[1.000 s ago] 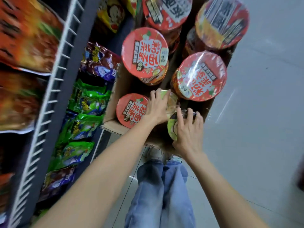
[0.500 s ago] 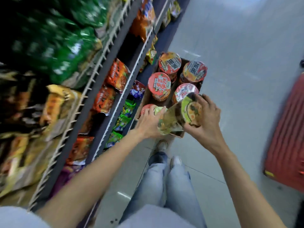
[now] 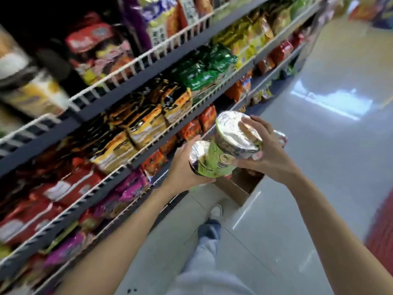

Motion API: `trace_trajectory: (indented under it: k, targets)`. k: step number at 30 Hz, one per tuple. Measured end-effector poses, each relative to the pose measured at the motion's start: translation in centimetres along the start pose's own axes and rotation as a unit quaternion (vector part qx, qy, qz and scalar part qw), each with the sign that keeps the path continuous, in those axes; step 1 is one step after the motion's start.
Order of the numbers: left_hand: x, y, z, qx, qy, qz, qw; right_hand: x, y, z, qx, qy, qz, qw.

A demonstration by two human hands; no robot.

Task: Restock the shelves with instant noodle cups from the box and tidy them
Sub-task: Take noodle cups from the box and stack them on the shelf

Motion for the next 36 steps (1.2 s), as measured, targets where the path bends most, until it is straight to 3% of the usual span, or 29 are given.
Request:
trace_trajectory:
  k: [6,8,11,15,20,25,29,36]
  targets:
    - [4.0,13.8,-9.7,0.099,0.073,-0.048,0.991,-9.8,4.0,6.9,0.021,-0.302,0.016,0.953]
    - [5.3,17.6,-13.8,0.144,0.061,-0.059,0.986,-13.6,4.5,9.9,0.003,-0.314,0.004,0.95]
    - [7.1,22.7,-20.1,0.201,0.021,-0.054,0.978,-20.2,4.8,14.4,-0.087,-0.29,-0.039,0.952]
    - [8.5,28.5,-28.6,0.227,0.01,-0.046,0.973,-29.6,5.3,19.8,-0.16,-0.265,-0.066,0.949]
    - [9.7,36.3,-40.3,0.289,-0.017,0.002,0.957,-42.3,6.0,26.7,-0.18,-0.319,-0.132,0.921]
    - [8.5,44.2,-51.7,0.389,-0.106,0.048,0.914,-54.2,7.9,35.7,-0.169,-0.408,-0.166,0.882]
    - [6.6,50.2,-60.5,0.462,-0.115,0.082,0.875,-61.8,9.2,43.2,-0.145,-0.457,-0.198,0.855]
    - [5.1,59.0,-72.0,0.549,-0.135,0.098,0.819,-73.9,10.8,52.8,-0.151,-0.408,-0.269,0.859]
Point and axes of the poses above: each hand's wrist, its own y-axis away from the middle knuckle, its own z-axis out of the palm, x = y × z, the point moved 6 cm from there along -y, towards the middle knuckle, and after that the axes turned 1 degree about y, right-handed, at the moved point
